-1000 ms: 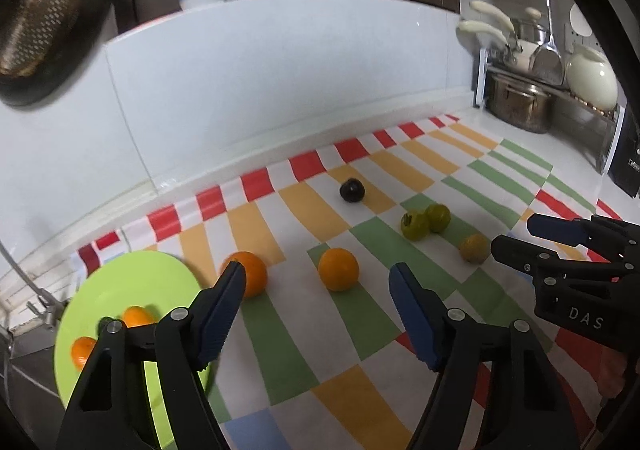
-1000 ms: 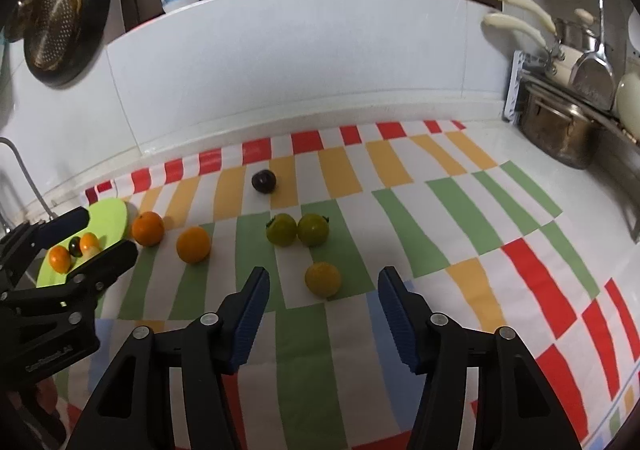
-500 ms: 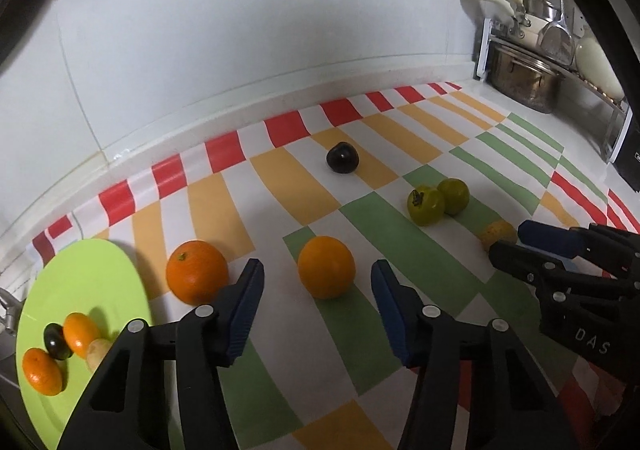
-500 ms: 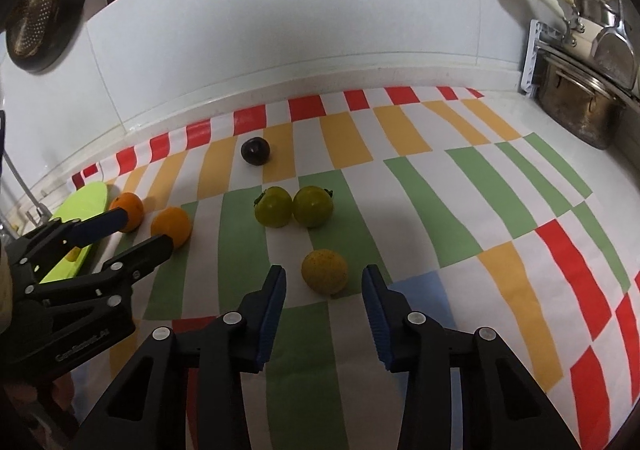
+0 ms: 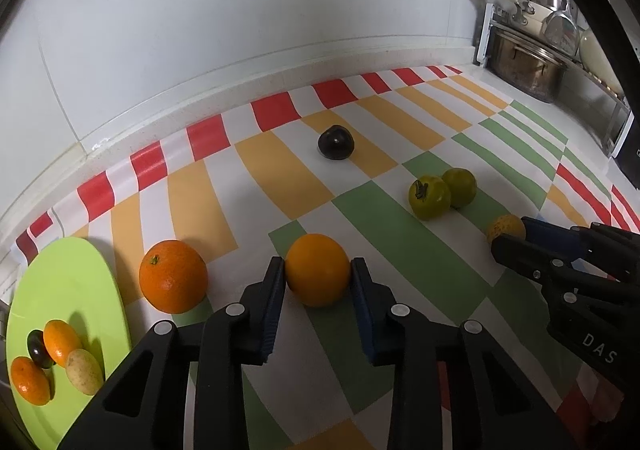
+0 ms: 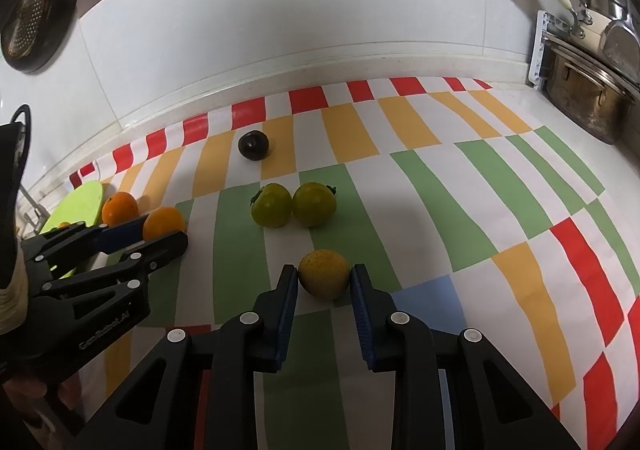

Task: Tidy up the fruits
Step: 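Grasp an orange with the left gripper while the right grasps a yellow fruit, lift both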

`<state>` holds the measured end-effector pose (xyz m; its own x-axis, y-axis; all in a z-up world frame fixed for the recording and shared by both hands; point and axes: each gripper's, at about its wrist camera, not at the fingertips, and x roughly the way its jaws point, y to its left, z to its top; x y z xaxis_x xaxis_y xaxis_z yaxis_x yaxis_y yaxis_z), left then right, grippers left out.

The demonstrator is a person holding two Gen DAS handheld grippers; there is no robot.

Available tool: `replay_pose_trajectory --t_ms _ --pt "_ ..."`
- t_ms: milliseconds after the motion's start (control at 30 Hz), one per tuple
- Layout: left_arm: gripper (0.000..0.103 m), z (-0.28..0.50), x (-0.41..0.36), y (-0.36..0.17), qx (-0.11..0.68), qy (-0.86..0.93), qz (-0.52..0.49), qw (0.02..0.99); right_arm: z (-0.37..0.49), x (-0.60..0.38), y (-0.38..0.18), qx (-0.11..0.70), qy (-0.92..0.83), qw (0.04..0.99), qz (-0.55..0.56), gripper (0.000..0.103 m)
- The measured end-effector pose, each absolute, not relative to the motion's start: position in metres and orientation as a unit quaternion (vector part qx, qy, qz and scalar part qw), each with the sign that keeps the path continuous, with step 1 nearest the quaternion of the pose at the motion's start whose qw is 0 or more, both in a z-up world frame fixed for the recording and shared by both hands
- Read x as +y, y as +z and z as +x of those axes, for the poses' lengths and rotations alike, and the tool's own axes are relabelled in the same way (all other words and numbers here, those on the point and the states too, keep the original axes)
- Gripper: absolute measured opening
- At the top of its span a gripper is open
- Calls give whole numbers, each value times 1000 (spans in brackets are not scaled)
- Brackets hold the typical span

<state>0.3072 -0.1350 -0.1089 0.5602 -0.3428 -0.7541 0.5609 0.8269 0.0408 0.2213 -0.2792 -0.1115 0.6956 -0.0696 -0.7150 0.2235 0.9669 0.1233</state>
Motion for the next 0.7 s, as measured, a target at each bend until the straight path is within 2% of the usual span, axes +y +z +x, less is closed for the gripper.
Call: replay_pose_trajectory --t_ms 700 --pt "32 252 -94 -43 337 -233 94 907 194 -248 -55 325 -23 943 66 29"
